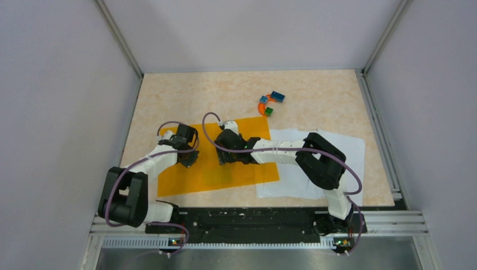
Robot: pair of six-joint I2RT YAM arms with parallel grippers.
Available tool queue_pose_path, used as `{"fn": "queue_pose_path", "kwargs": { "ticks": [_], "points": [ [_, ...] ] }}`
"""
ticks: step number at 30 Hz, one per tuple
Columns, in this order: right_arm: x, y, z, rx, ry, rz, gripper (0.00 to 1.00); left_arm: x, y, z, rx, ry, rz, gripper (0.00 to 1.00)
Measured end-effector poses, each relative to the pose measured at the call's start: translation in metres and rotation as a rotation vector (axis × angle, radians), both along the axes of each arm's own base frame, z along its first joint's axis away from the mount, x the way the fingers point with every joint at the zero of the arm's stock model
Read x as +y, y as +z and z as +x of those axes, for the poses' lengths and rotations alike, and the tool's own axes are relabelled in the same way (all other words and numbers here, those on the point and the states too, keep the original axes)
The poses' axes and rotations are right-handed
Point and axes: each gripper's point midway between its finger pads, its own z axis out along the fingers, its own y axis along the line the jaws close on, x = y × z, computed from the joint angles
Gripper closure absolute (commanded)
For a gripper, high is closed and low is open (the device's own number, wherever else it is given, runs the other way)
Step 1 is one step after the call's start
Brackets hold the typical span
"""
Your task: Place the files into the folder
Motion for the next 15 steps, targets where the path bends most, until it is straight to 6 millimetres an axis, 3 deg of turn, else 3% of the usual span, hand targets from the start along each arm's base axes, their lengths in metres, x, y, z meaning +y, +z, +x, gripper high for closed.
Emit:
{"fn": "queue_pose_path", "kwargs": {
  "ticks": [15],
  "points": [
    [-0.0008, -0.0020, 0.0008, -0.052, -0.014, 0.012, 0.42, -0.0004, -0.0005, 0.0027, 0.007, 0.001, -0.004, 1.00]
  ]
}}
